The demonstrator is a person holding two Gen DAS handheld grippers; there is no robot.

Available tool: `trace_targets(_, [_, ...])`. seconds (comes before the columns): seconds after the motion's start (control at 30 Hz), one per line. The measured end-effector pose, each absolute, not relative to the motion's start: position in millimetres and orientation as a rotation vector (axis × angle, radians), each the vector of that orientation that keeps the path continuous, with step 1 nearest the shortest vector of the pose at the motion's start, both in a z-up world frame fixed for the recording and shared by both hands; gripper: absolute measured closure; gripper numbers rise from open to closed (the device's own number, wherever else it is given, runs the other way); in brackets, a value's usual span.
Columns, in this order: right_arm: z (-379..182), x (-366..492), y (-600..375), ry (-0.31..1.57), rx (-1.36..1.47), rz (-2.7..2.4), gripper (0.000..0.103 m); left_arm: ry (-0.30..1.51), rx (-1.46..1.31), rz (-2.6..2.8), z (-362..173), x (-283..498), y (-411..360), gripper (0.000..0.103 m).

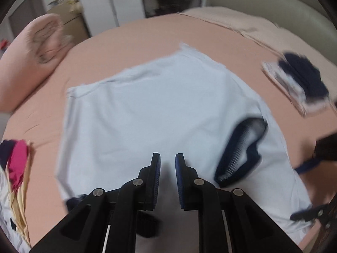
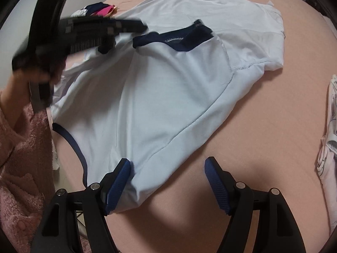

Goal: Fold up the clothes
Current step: 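Hold the collar with the left gripper while the right gripper smooths the shirt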

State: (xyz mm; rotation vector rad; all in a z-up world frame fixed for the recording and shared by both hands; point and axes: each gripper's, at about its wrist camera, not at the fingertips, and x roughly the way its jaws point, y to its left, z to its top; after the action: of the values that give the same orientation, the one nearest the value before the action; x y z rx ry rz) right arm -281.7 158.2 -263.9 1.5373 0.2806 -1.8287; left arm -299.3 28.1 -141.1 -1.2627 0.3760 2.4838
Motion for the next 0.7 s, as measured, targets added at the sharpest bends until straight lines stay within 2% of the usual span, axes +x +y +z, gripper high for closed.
trace_targets(0.1, [-261.0,-283.9,155.1,0.28,1.536,-1.818,0.03,0.295,-1.217,2.362,-125.9,-289.6,30.2,0.09])
trace_targets(0.2, [-255.9,-290.3,158.4,0.21,1.551,-1.788,0.03,0.349,-1.133,2.209,-121.2,-267.1,60.2,0.089])
trace_targets(0.33, [-250.6,-300.4,169.2,0.124,1.568,-1.805,0.03,0.474,-1.183,2.162,-142.8,-261.1,98.6,0.089])
trace_targets(0.43, [-218.7,-303.9,201.3,0.032,1.438,-1.948,0.03,0.492,-1.161,2.237,-145.8,-249.7,94.8,0.089])
trace_targets(0.53, [-192.5,-333.9,197.2,0.082,1.318,-2.113,0.03,0.493,-1.199,2.257,-154.2,-245.6,84.4,0.089])
trace_targets(0.63, [-203.7,-358.7,179.9,0.273,1.333,-2.106,0.03,0.498,-1.258,2.286,-162.3,-250.7,72.5,0.09])
trace_targets(0.7, [-215.6,-370.1,170.9,0.399,1.341,-2.073,0.03,0.409,-1.259,2.301,-159.6,-253.0,65.9,0.09])
